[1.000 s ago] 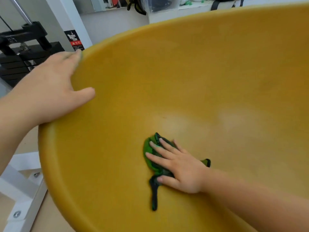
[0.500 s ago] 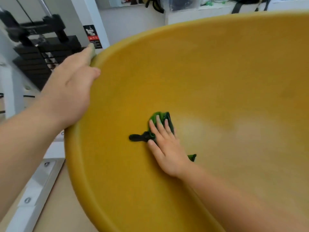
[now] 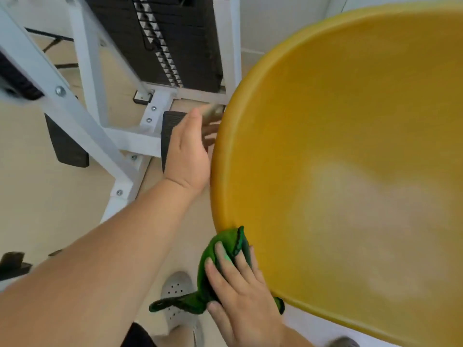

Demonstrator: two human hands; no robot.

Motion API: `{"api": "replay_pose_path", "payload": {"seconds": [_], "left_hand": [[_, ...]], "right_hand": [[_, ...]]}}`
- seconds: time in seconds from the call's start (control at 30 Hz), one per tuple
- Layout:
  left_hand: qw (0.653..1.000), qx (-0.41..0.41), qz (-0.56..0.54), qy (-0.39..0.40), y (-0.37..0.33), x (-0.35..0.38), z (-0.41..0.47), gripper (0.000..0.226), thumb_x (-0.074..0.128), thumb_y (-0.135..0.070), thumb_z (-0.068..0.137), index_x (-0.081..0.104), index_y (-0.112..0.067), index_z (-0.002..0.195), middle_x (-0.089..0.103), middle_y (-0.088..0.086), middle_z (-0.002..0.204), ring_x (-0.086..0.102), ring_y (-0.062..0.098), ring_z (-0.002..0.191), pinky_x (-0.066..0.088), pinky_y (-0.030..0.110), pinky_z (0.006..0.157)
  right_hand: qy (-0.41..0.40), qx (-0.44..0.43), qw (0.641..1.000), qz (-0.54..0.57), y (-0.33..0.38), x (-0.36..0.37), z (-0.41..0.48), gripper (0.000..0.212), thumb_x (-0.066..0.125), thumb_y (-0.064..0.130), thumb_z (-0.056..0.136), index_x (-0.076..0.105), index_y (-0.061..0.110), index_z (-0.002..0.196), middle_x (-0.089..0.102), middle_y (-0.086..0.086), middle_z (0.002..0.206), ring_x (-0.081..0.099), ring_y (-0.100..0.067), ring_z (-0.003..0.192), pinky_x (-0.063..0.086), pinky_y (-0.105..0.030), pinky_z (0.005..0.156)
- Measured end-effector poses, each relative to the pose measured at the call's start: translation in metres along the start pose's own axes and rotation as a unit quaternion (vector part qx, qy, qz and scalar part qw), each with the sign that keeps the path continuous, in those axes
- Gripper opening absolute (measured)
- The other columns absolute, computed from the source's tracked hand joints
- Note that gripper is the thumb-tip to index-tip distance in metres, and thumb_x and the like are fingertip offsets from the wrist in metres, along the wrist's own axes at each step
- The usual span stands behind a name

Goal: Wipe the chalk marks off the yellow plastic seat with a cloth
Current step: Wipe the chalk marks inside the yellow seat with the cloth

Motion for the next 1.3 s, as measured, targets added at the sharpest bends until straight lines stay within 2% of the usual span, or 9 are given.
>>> {"api": "replay_pose_path", "payload": {"seconds": [0.1,0.27,0.47,0.7,0.83,0.97,1.07,1.17,1.3], "left_hand": [[0.991,-0.123,-0.045,-0.023,0.032,-0.035,-0.039,0.063,0.024,-0.054,0.093,0.066,-0.016,0.122,0.072,0.008,0.112,0.065,0.028,0.107,0.049,0.054,0.093],[0.982,-0.182,-0.041,0.013,0.048,-0.066,-0.092,0.061,0.021,-0.058,0.092,0.066,-0.027,0.121,0.071,-0.004,0.116,0.064,0.018,0.110,0.047,0.044,0.093],[0.984,-0.169,0.039,0.023,0.027,-0.063,-0.083,0.067,0.019,-0.064,0.093,0.058,-0.027,0.133,0.064,-0.010,0.123,0.058,0.007,0.116,0.046,0.042,0.103],[0.989,-0.121,0.025,0.076,-0.017,-0.032,-0.025,0.039,0.023,-0.045,0.104,0.054,-0.040,0.127,0.061,-0.019,0.122,0.054,-0.002,0.117,0.044,0.030,0.102],[0.992,-0.052,0.100,0.059,-0.022,-0.021,-0.002,0.050,0.023,-0.045,0.101,0.060,-0.013,0.111,0.064,0.002,0.109,0.055,0.007,0.105,0.045,0.034,0.096],[0.988,-0.040,0.147,-0.008,-0.019,-0.019,0.004,0.030,0.024,-0.037,0.101,0.052,-0.033,0.092,0.053,-0.015,0.091,0.047,-0.008,0.092,0.035,0.013,0.085],[0.987,-0.054,0.148,-0.032,-0.007,-0.023,0.007,0.039,0.024,-0.038,0.102,0.058,-0.019,0.098,0.062,0.001,0.098,0.056,0.009,0.098,0.046,0.031,0.089],[0.990,-0.092,0.093,-0.046,-0.004,-0.023,0.011,0.041,0.025,-0.036,0.103,0.062,-0.017,0.107,0.064,0.000,0.101,0.058,0.013,0.100,0.049,0.037,0.088],[0.986,-0.065,0.141,-0.063,-0.007,-0.022,0.023,0.042,0.026,-0.040,0.101,0.059,-0.015,0.101,0.062,0.002,0.096,0.058,0.019,0.094,0.049,0.047,0.083]], "right_hand": [[-0.013,0.066,0.987,-0.143,0.015,0.009,0.028,0.070,0.045,0.041,0.099,0.017,0.021,0.159,0.014,-0.001,0.168,0.025,-0.042,0.146,0.004,-0.058,0.124],[-0.020,0.069,0.970,-0.230,0.005,-0.004,0.069,0.078,0.049,0.029,0.097,0.008,0.017,0.162,-0.001,-0.003,0.169,0.006,-0.039,0.151,-0.010,-0.057,0.126],[-0.038,0.099,0.962,-0.252,-0.008,-0.056,0.162,0.072,0.053,0.027,0.102,0.017,0.010,0.162,0.003,-0.008,0.170,-0.023,-0.031,0.156,-0.015,-0.051,0.126],[0.061,0.049,0.933,-0.350,-0.031,-0.111,0.234,0.062,0.033,0.047,0.109,0.031,0.013,0.161,0.023,-0.008,0.170,0.004,-0.030,0.160,-0.017,-0.052,0.124],[0.084,0.065,0.913,-0.395,-0.069,-0.154,0.279,0.064,0.022,0.053,0.108,0.029,0.019,0.162,0.021,-0.006,0.171,0.002,-0.030,0.160,-0.011,-0.057,0.123],[0.074,0.155,0.902,-0.397,-0.104,-0.192,0.319,0.064,0.016,0.050,0.107,0.034,0.018,0.159,0.022,-0.008,0.171,0.001,-0.033,0.160,-0.005,-0.062,0.126],[0.059,0.214,0.898,-0.380,-0.095,-0.186,0.340,0.071,0.019,0.055,0.103,0.044,0.011,0.152,0.022,-0.015,0.170,-0.002,-0.037,0.159,-0.004,-0.061,0.126],[0.131,0.084,0.910,-0.385,-0.064,-0.142,0.326,0.076,0.028,0.073,0.096,0.058,0.020,0.142,0.038,-0.016,0.162,0.007,-0.042,0.158,-0.004,-0.063,0.124],[0.172,-0.108,0.918,-0.340,-0.068,-0.126,0.297,0.035,0.048,0.042,0.105,0.075,0.021,0.101,0.069,-0.007,0.116,0.049,-0.039,0.138,0.010,-0.059,0.126]]}}
Point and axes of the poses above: each hand's wrist, its own z-axis towards the middle knuckle, its own x-axis out of the palm, y = z × x, the point moved 3 cm from there along z, towards the middle knuckle
